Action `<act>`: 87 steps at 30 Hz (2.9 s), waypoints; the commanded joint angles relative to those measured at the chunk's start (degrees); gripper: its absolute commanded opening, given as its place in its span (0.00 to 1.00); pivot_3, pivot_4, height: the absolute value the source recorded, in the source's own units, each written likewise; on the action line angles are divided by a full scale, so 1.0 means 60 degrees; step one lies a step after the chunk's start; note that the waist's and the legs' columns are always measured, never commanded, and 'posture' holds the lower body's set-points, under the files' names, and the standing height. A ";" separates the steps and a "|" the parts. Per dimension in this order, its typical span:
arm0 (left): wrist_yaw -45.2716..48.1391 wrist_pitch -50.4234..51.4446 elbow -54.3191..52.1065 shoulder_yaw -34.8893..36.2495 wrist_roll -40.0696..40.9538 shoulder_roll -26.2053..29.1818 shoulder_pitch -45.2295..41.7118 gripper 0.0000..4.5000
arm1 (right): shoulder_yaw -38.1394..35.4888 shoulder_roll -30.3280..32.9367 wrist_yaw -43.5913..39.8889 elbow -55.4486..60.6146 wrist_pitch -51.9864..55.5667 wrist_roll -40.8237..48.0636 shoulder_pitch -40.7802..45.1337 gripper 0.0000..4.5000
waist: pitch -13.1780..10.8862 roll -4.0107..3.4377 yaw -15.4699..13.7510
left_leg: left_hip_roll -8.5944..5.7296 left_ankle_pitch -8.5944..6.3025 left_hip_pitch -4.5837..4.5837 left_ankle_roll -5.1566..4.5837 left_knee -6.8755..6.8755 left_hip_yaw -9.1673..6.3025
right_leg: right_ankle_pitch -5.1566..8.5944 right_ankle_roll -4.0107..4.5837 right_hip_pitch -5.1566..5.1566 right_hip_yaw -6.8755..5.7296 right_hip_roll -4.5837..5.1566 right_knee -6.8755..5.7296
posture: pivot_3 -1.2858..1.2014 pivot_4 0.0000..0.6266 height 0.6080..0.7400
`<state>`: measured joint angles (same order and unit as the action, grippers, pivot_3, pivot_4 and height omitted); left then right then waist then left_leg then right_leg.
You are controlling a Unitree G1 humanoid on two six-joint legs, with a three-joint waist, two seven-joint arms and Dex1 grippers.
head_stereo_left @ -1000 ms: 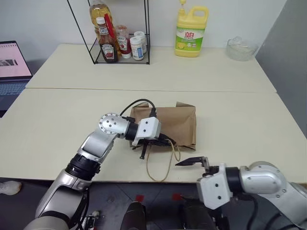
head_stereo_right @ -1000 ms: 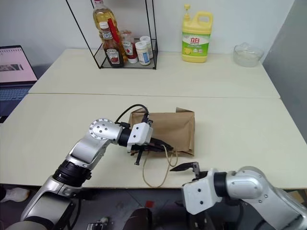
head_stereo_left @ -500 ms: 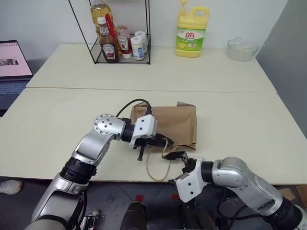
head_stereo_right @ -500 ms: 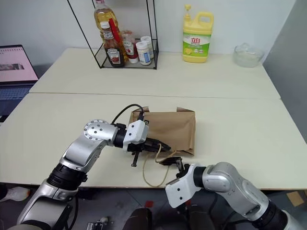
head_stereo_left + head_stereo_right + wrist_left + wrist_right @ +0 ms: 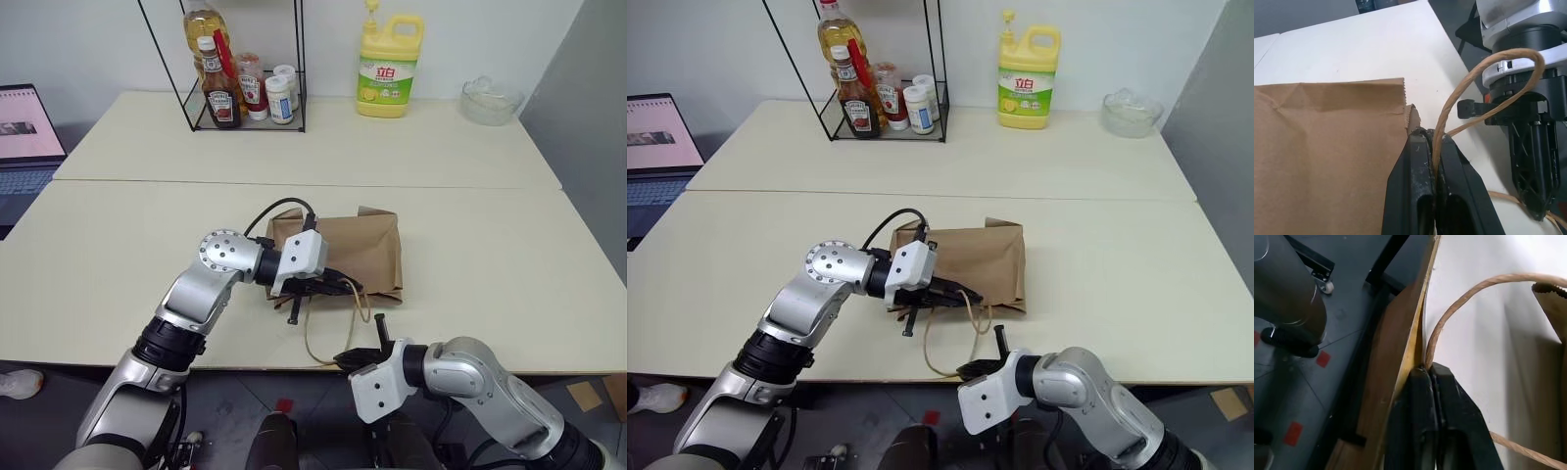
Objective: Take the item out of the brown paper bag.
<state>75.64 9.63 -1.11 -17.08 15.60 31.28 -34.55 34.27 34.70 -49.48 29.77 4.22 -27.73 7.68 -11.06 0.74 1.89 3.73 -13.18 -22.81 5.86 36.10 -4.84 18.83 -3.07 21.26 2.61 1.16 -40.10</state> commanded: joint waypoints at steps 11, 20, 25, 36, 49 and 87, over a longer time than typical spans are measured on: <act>0.0070 -0.0223 -0.0219 0.0163 0.0049 0.0114 0.0069 0.00 | -0.1135 0.0394 -0.0602 0.0848 -0.0526 0.1973 -0.0125 0.01 | 0.0000 0.0000 -0.0012 | -0.0002 -0.0001 -0.0006 -0.0001 -0.0005 0.0002 | 0.0000 0.0001 -0.0004 0.0000 0.0003 0.0016 | 0.52 0.24 1.00; -0.0204 0.0282 -0.0149 0.0341 0.0245 -0.0009 -0.0116 0.00 | -0.1039 0.0646 -0.0813 0.0440 -0.0687 0.2074 0.0027 0.01 | 0.0000 0.0001 -0.0013 | -0.0002 -0.0001 -0.0007 -0.0001 -0.0006 0.0002 | 0.0001 0.0001 -0.0004 -0.0001 0.0003 0.0018 | 0.52 0.24 1.00; -0.0756 0.2029 0.0029 0.0927 0.1070 -0.0318 -0.0999 0.00 | -0.0750 0.0824 -0.1120 0.0308 -0.0365 0.1802 -0.0157 0.01 | -0.0001 0.0003 -0.0023 | -0.0002 -0.0001 -0.0010 -0.0001 -0.0005 0.0001 | 0.0001 0.0001 -0.0004 -0.0003 0.0003 0.0018 | 0.52 0.24 1.00; -0.1744 0.3565 0.0886 0.1540 0.1408 -0.0823 -0.2531 0.00 | -0.0298 0.0947 -0.1411 0.0290 -0.0012 0.1361 -0.0319 0.01 | -0.0001 0.0004 -0.0018 | -0.0004 0.0000 -0.0014 0.0001 -0.0006 0.0001 | 0.0001 0.0000 -0.0001 -0.0004 0.0004 0.0023 | 0.52 0.24 1.00; -0.1923 0.3307 0.2187 0.1946 0.1338 -0.1088 -0.3670 0.00 | -0.0085 0.0911 -0.1519 0.0474 0.0279 0.1195 -0.0405 0.01 | -0.0003 0.0011 -0.0024 | -0.0006 0.0010 -0.0012 0.0020 -0.0006 0.0002 | 0.0001 0.0000 -0.0003 -0.0006 0.0008 0.0024 | 0.52 0.24 1.00; -0.0458 0.4398 0.2522 0.2366 0.2475 -0.0915 -0.4167 0.00 | -0.2754 0.0239 0.1058 0.1422 0.8220 0.7875 0.5393 0.51 | -0.0006 0.0008 -0.0004 | -0.0007 0.0000 -0.0049 0.0002 -0.0015 0.0001 | 0.0001 0.0002 0.0035 -0.0010 0.0012 0.0030 | 0.52 0.24 1.00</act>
<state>72.15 35.84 15.19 -4.46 29.03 25.47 -57.72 16.42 36.85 -45.13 39.21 54.60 21.59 38.16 -11.10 0.79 1.87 3.69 -13.18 -23.10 5.88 36.01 -4.83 18.83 -3.06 21.47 2.55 1.22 -39.92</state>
